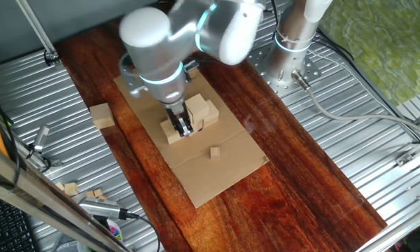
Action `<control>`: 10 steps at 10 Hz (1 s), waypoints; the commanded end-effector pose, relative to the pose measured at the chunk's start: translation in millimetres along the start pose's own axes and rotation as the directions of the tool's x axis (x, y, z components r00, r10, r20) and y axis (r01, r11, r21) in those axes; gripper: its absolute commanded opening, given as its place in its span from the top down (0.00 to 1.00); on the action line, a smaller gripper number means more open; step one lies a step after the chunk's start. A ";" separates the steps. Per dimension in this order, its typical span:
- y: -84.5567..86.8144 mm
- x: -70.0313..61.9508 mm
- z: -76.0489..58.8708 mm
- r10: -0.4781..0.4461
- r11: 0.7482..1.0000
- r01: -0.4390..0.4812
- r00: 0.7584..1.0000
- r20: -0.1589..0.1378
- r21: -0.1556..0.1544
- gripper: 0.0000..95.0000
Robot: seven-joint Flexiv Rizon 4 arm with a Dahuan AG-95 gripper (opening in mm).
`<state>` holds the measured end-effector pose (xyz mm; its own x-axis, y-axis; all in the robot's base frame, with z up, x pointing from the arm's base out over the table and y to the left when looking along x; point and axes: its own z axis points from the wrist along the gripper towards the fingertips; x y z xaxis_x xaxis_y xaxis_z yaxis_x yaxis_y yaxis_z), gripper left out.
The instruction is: Stack the blocks into a pyramid shape
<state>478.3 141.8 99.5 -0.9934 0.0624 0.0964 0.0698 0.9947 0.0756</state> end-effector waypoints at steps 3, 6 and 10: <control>-0.1 0.3 7.1 0.038 0.999 -0.038 0.999 -0.014 -0.009 1.00; -0.4 0.2 7.2 0.111 0.994 -0.111 0.993 -0.047 -0.007 1.00; -0.4 0.2 7.1 0.082 0.997 -0.082 0.996 -0.044 0.003 1.00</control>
<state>479.0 142.7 91.4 -0.9755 0.1528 0.1580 0.1636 0.9849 0.0575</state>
